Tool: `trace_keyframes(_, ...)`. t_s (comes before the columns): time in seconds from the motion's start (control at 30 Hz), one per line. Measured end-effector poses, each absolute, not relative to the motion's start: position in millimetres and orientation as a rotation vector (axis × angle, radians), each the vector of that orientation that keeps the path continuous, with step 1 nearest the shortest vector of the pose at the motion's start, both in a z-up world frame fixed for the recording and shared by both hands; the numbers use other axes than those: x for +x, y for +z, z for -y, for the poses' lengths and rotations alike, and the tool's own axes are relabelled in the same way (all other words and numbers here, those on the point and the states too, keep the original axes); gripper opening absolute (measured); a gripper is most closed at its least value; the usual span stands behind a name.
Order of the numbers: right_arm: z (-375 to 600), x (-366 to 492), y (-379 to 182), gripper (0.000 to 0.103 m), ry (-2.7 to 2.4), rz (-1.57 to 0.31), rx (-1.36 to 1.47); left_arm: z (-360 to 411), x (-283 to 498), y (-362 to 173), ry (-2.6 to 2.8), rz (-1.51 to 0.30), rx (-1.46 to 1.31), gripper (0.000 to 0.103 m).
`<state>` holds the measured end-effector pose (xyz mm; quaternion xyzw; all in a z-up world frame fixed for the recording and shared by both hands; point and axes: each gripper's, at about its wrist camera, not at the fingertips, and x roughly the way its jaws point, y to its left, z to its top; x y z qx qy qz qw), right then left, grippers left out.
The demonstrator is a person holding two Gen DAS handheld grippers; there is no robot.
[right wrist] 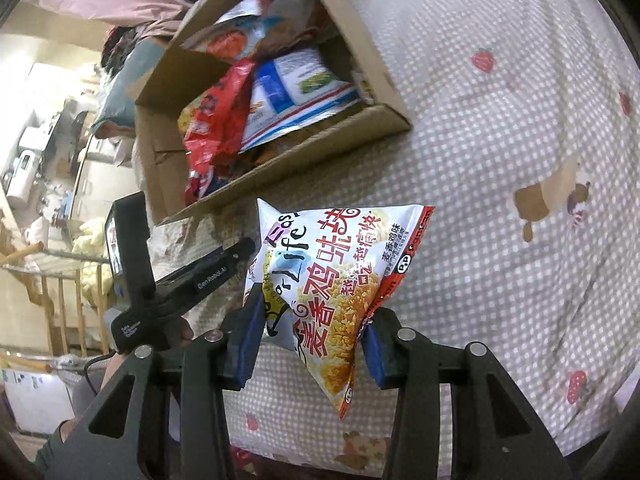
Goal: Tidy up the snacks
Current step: 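Grasp the white-yellow chicken snack bag with the right gripper while the left grasps a striped bar, then carry the chicken bag into the box with the right gripper while the left carries the bar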
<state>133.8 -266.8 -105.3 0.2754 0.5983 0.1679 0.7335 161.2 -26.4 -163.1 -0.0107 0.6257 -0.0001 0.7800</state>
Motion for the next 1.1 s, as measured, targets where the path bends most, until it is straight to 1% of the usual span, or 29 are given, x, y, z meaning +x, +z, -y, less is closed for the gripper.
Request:
trace_keyframes(0.33, 238.9, 135.4, -57.9, 0.045, 0.522, -1.192, 0.540, 2.2, 108.4, -111.6, -0.016, -1.322, -0.073, 0.023)
trace_keyframes(0.53, 228.8, 148.7, -35.1, 0.045, 0.543, -1.120, 0.550, -21.5, 92.3, -65.3, -0.009, -1.214, -0.094, 0.023)
trace_keyframes(0.7, 229.8, 168.3, -20.4, 0.045, 0.532, -1.069, 0.559, -23.6, 113.3, -21.7, -0.011, -1.096, -0.062, 0.023)
trace_keyframes(0.8, 228.6, 182.2, -14.4, 0.045, 0.522, -1.045, 0.554, -27.9, 134.5, -7.4, -0.022, -1.055, -0.063, 0.023)
trace_keyframes(1.0, 229.1, 210.9, -10.8, 0.045, 0.487, -1.012, 0.554, -17.8, 168.3, 5.7, -0.038, -0.997, -0.053, 0.023)
trace_keyframes(1.1, 226.9, 228.0, -12.1, 0.045, 0.478, -1.006, 0.548, -12.6, 180.7, -0.9, -0.056, -0.978, -0.058, 0.023)
